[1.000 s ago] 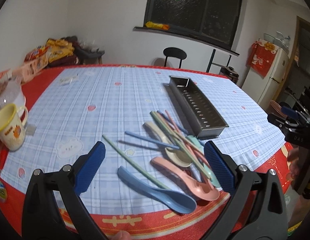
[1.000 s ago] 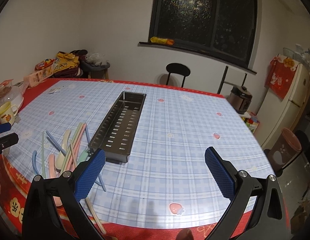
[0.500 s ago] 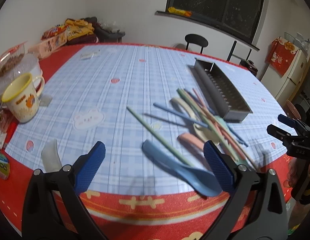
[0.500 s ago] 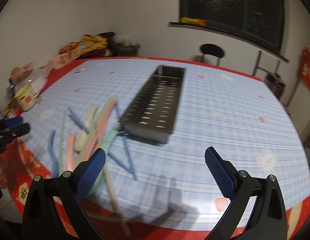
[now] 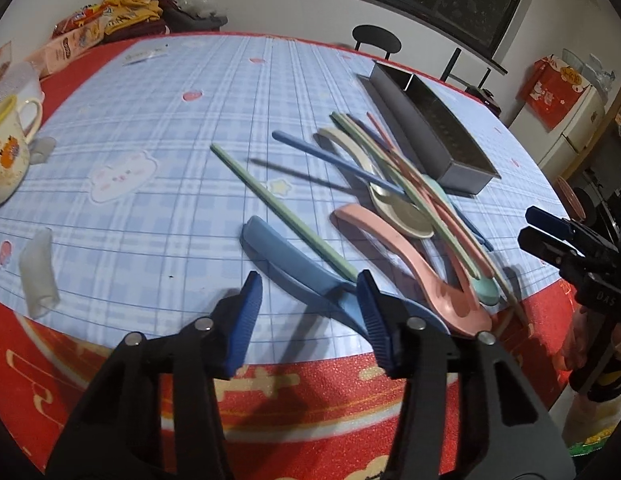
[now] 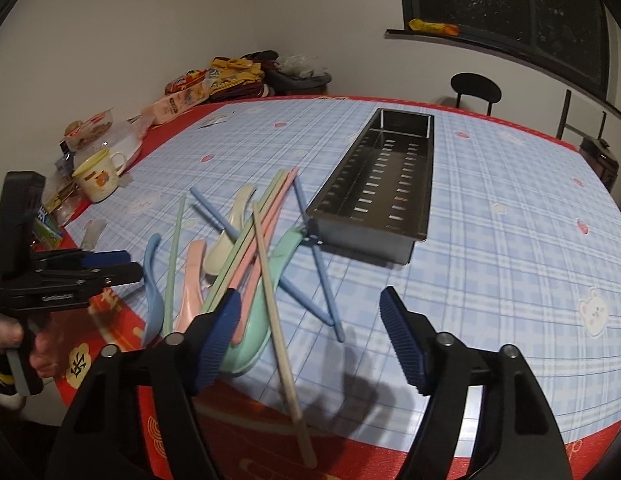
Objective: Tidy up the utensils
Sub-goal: 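Move left tool to the blue spoon while right tool approaches a beige chopstick, then close left tool on the blue spoon while right tool grasps the beige chopstick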
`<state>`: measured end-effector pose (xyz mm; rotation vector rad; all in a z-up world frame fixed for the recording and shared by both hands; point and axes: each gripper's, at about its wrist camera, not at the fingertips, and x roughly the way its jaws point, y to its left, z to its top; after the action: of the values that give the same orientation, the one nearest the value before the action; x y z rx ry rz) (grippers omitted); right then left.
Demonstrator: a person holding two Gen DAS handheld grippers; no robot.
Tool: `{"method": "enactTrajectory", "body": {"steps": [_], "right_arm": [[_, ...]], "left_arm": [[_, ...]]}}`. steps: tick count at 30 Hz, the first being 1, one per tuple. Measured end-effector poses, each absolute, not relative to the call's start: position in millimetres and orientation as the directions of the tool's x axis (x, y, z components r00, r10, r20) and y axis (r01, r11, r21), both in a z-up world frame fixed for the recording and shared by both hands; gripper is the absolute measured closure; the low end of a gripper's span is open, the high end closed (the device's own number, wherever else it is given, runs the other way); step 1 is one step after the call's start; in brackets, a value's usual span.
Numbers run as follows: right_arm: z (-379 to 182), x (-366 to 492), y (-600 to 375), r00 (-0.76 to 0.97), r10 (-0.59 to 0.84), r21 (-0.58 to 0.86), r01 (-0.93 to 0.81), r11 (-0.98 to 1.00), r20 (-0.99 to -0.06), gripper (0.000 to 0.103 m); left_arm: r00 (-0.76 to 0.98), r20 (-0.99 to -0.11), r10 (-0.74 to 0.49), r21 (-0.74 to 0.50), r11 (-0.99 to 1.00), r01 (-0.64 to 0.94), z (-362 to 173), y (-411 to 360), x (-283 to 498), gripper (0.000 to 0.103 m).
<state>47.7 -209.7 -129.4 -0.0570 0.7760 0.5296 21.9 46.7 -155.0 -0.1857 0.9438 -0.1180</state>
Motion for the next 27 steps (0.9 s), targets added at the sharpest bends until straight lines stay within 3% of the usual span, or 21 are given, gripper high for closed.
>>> {"method": "enactTrajectory", "body": {"steps": [8,16,24,27], "right_arm": [[-134.4,49.4,-212.2,0.580,0.442,0.159,-0.472,0.867,-0.684,0.041],[-140.7,49.5,-209.5,0.549,0.458,0.176,-0.489,0.854,-0.699,0.057],[-149.0,49.1,-211.7,0.513,0.483,0.208,-0.502,0.839,-0.709,0.081],[-149.8,47.0,-206.3,0.495,0.497,0.209,-0.527,0.824,-0.713,0.082]], "left_arm": [[0.574,-0.791,-0.211,-0.262,0.965,-0.007,-162.8,52.8,28.9,0.061],[0.557,-0.785,-0.272,-0.296,0.954,0.048,-163.7,38.1,38.0,0.074],[0.570,-0.767,-0.295,-0.309,0.948,0.074,-164.2,36.9,37.6,0.091],[0.568,-0.769,-0.295,-0.306,0.949,0.077,-166.2,39.5,37.1,0.092]]}}
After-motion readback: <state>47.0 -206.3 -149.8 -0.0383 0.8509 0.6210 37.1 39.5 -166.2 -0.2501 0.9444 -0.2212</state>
